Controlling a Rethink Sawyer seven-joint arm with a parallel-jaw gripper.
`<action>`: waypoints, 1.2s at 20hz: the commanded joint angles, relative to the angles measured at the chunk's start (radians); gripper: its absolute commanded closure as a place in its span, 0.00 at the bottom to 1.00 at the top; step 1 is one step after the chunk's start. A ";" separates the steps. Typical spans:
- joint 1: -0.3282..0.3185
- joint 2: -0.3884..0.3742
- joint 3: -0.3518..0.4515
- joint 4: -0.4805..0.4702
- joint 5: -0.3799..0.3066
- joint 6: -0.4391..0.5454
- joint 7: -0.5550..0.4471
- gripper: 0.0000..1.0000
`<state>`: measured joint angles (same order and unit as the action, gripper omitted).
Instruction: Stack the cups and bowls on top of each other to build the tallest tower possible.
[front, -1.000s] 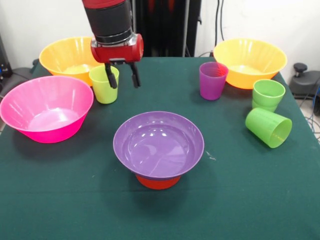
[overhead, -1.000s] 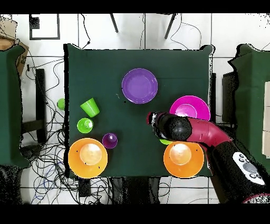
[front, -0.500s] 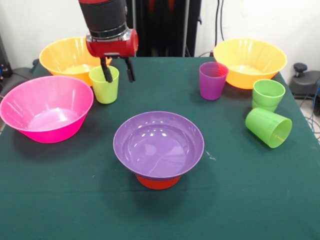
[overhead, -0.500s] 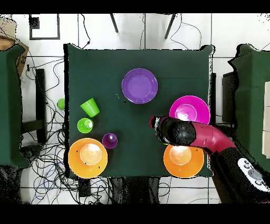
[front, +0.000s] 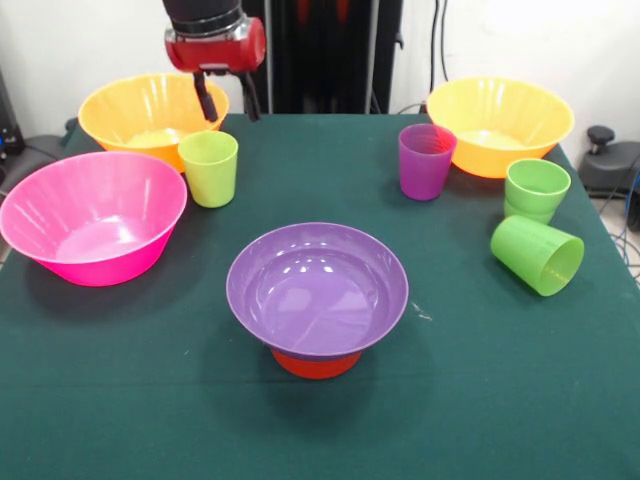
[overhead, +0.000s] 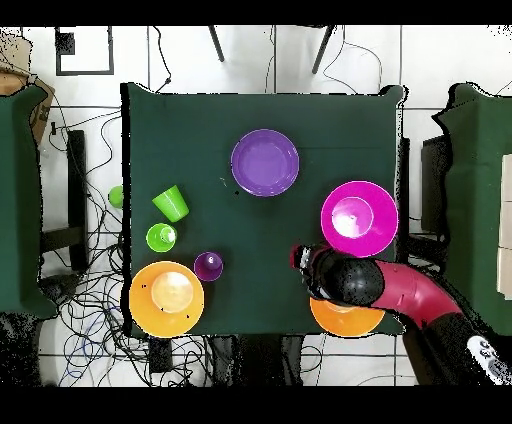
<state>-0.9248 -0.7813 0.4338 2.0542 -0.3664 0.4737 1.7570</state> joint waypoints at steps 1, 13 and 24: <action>0.011 -0.013 0.006 0.113 0.008 -0.081 0.105 0.00; 0.064 0.253 -0.053 -0.077 -0.037 -0.197 0.079 0.00; 0.051 0.277 -0.047 -0.105 -0.035 -0.199 0.045 0.00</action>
<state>-0.8970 -0.5318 0.3876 2.0346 -0.3655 0.2995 1.7570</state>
